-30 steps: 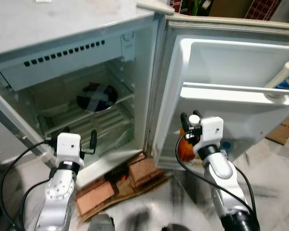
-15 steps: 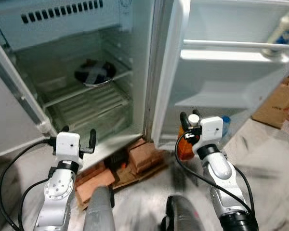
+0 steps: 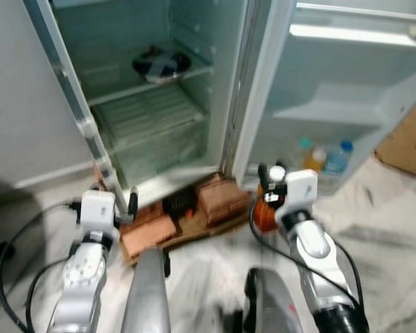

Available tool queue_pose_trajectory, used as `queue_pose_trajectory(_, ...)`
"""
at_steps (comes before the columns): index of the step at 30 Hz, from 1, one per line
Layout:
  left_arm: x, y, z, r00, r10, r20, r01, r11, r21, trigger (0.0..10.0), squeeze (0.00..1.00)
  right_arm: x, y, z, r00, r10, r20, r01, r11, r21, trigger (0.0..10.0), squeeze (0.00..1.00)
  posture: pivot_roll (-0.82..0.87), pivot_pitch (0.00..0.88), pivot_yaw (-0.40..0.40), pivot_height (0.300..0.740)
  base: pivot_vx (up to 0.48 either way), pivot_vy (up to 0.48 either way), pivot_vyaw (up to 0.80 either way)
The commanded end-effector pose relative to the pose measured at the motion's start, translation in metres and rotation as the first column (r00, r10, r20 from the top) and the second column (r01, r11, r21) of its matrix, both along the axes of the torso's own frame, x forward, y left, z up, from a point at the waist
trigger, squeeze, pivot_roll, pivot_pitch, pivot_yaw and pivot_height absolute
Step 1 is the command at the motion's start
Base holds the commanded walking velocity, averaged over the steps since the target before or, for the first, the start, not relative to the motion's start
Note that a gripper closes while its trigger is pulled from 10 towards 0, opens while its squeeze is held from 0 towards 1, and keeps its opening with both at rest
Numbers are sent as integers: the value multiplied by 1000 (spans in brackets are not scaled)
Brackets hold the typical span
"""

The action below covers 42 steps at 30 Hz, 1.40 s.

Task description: Restocking fridge

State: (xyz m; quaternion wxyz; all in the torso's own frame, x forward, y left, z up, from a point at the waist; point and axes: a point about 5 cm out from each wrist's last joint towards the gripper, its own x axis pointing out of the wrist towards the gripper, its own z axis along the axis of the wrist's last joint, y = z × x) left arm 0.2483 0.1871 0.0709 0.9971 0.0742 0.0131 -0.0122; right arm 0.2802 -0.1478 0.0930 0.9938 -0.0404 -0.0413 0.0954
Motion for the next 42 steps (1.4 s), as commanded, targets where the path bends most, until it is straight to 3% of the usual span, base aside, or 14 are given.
queue_pose_trajectory(1, -3, -2, -2, 1000, -17, -9, 17, 1000, -8, 10000, 0, 3, -2, 8, 999, -14, 39, 14, 1000, -9, 10000, 0, 70, 105, -25, 616, 0, 0, 0)
queue_pose_trajectory(28, -4, -6, 1, 999, -46, -9, 45, 999, -15, 10000, 0, 5, -4, 8, 998, -39, 47, 41, 999, -34, 10000, 0, 71, 111, -26, 616, 340, 0, 0)
queue_pose_trajectory(42, -4, -5, -2, 999, -26, -30, 25, 1000, -16, 10000, 0, 3, 5, 8, 998, 36, 53, -34, 998, -45, 10000, 0, 73, 109, -27, 616, 198, 0, 102)
